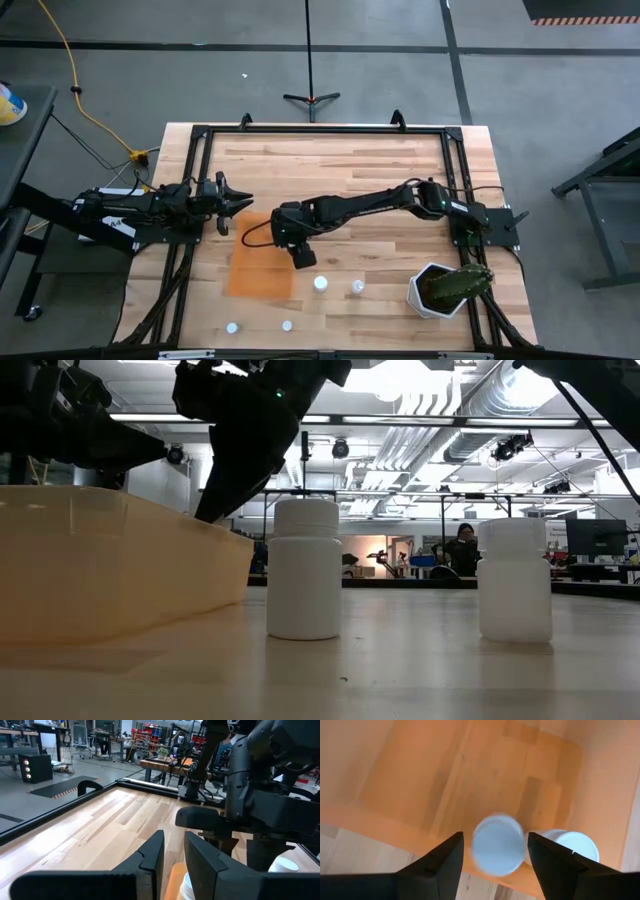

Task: Pick and place pill bottles into a basket
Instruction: Put the top white pill bottle into the orange bin, then put the white pill bottle into the orange bin

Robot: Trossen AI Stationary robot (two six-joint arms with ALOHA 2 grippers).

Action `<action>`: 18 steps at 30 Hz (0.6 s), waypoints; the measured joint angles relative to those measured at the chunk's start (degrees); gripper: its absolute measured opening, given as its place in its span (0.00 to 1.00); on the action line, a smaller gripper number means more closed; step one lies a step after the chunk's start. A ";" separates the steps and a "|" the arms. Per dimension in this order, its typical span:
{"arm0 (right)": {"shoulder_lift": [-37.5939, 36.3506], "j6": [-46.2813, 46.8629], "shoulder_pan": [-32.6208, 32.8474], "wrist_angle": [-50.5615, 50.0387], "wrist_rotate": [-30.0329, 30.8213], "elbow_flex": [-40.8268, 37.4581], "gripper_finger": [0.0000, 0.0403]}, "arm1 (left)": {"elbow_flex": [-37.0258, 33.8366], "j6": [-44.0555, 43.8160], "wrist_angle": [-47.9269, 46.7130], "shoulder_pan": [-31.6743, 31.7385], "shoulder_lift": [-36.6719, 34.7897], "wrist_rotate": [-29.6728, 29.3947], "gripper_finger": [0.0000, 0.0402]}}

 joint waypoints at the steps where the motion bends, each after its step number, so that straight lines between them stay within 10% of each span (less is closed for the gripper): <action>1: 0.00 0.00 0.00 0.04 0.01 0.00 0.53 | 0.00 -0.02 0.00 0.00 0.00 0.00 0.28; 18: -0.37 4.90 0.00 -12.67 -0.05 14.84 0.54 | 0.00 -0.02 -0.17 -0.01 0.00 0.00 0.28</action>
